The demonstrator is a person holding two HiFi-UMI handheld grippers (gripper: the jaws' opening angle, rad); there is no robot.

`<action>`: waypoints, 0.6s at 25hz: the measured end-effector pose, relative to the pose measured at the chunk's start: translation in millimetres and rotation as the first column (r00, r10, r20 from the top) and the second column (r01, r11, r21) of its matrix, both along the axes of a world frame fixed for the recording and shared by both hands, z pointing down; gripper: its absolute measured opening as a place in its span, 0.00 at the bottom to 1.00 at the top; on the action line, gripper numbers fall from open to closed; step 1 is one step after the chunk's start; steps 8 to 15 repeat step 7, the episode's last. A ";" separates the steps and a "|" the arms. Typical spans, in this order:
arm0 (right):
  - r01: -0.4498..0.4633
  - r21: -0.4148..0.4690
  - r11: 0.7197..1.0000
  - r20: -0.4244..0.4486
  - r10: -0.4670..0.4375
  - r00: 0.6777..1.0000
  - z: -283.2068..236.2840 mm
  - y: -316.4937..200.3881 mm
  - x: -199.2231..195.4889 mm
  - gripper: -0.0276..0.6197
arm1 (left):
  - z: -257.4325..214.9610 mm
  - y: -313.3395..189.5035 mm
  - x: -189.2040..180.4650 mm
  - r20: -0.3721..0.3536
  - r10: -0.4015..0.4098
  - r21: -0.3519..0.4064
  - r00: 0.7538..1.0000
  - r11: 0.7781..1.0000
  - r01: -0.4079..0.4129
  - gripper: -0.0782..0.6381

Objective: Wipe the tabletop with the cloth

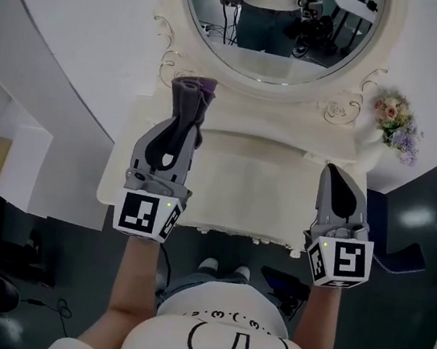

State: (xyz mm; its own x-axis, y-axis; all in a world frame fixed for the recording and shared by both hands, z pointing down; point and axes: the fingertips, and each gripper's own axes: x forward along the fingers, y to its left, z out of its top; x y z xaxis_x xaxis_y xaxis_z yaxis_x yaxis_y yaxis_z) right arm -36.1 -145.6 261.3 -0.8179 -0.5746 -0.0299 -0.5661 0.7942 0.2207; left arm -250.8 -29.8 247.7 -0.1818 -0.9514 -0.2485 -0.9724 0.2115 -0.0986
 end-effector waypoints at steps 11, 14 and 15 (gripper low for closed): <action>-0.003 -0.005 1.000 -0.008 0.003 1.000 2.0 -3.2 2.8 0.04 | -1.3 -3.8 3.3 0.011 0.009 -0.002 1.000 1.000 -0.009 0.22; -0.003 -0.005 1.000 -0.008 0.003 1.000 2.0 -3.2 2.8 0.04 | -1.3 -3.8 3.3 0.011 0.009 -0.002 1.000 1.000 -0.009 0.22; -0.003 -0.005 1.000 -0.008 0.003 1.000 2.0 -3.2 2.8 0.04 | -1.3 -3.8 3.3 0.011 0.009 -0.002 1.000 1.000 -0.009 0.22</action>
